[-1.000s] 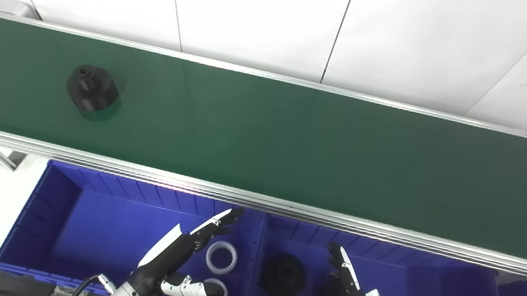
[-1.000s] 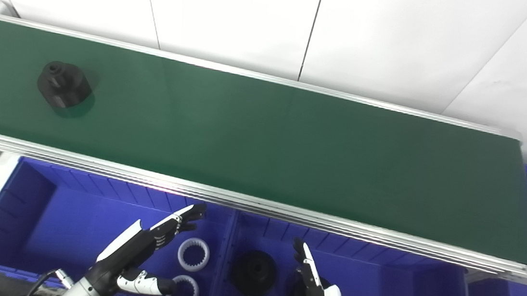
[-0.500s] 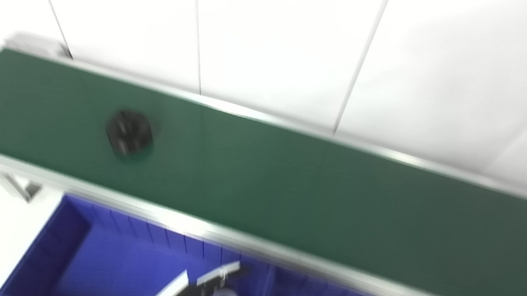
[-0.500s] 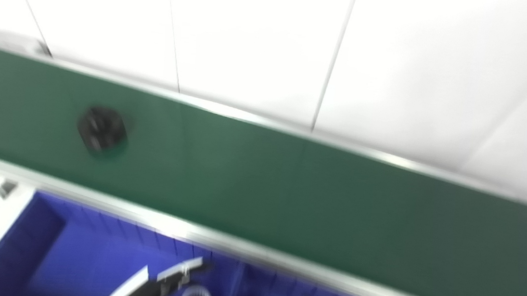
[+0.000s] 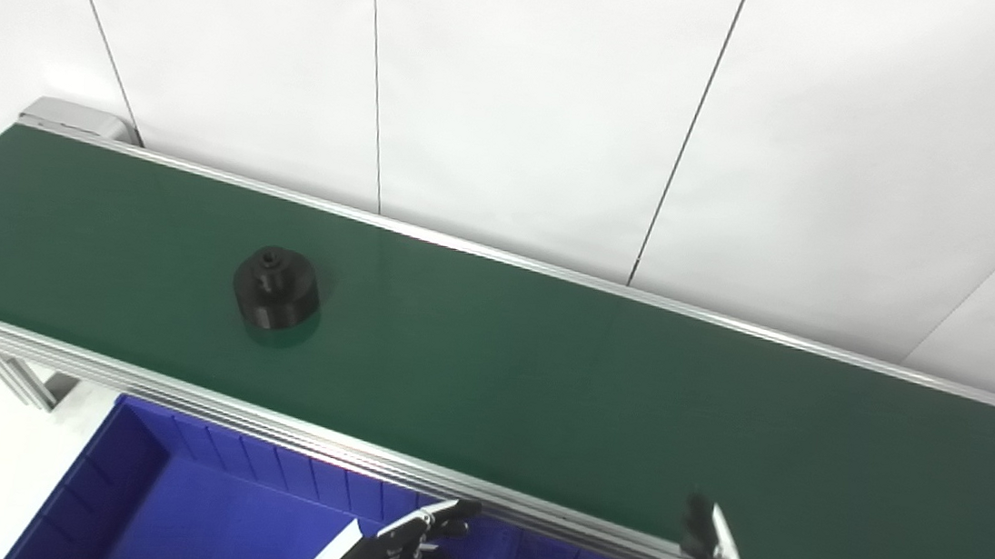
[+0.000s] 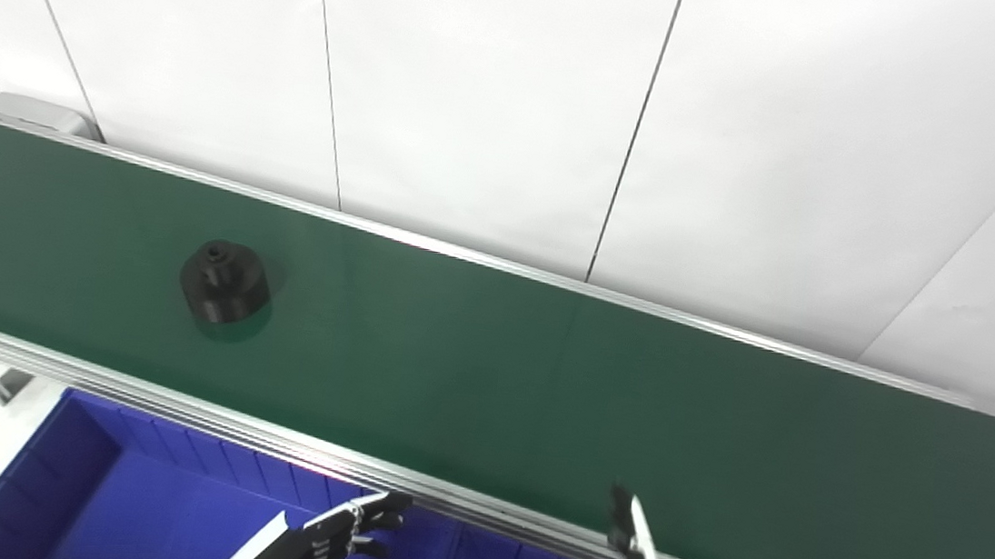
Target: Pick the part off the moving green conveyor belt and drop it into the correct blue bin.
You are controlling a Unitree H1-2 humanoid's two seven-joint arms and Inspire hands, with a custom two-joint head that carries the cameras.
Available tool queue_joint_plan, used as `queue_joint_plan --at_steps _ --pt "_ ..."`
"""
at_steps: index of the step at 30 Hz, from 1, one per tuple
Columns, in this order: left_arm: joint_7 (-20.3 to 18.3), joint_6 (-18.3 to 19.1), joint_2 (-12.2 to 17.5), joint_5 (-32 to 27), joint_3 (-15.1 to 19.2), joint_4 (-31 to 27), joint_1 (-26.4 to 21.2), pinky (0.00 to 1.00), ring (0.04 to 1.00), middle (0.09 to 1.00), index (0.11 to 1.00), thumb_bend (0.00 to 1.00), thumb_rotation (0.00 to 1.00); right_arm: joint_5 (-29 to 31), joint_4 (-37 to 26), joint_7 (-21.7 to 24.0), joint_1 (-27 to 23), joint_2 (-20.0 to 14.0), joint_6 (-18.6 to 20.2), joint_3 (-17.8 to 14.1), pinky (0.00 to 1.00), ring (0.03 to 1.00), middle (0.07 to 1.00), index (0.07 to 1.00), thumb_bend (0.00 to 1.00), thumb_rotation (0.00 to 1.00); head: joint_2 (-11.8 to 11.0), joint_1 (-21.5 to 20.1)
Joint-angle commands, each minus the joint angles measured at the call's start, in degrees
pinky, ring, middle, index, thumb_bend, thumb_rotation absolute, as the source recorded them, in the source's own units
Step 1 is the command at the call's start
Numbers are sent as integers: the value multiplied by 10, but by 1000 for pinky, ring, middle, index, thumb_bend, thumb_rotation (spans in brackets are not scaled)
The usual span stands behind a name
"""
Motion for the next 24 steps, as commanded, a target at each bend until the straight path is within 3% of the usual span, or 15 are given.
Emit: queue_joint_plan --at_steps 1,4,12,16,18,24 --pt "20 -23 13 9 -10 -2 -9 769 877 913 875 765 618 -6 -28 14 -31 9 14 -1 851 943 961 958 822 402 -1 -8" --pt "31 -23 24 12 -21 1 -15 815 896 914 880 740 607 -21 -39 30 -76 10 30 -6 824 907 937 953 847 427 -2 -11" --pt "62 -23 47 15 -50 5 -28 824 897 910 883 740 631 -48 -69 97 -214 10 138 -17 797 868 900 925 876 445 0 -20" --pt "65 -23 52 4 -58 8 -30 822 895 909 884 743 625 -41 -78 130 -255 20 193 -11 817 861 896 915 871 407 1 -22" --pt "63 -23 53 1 -59 5 -29 815 893 909 885 748 626 -46 -76 146 -277 24 216 -5 754 844 901 921 866 362 2 -24" --pt "69 -23 58 4 -65 4 -31 809 888 906 886 736 623 -69 -24 153 -339 40 237 16 750 827 880 921 859 350 3 -25"
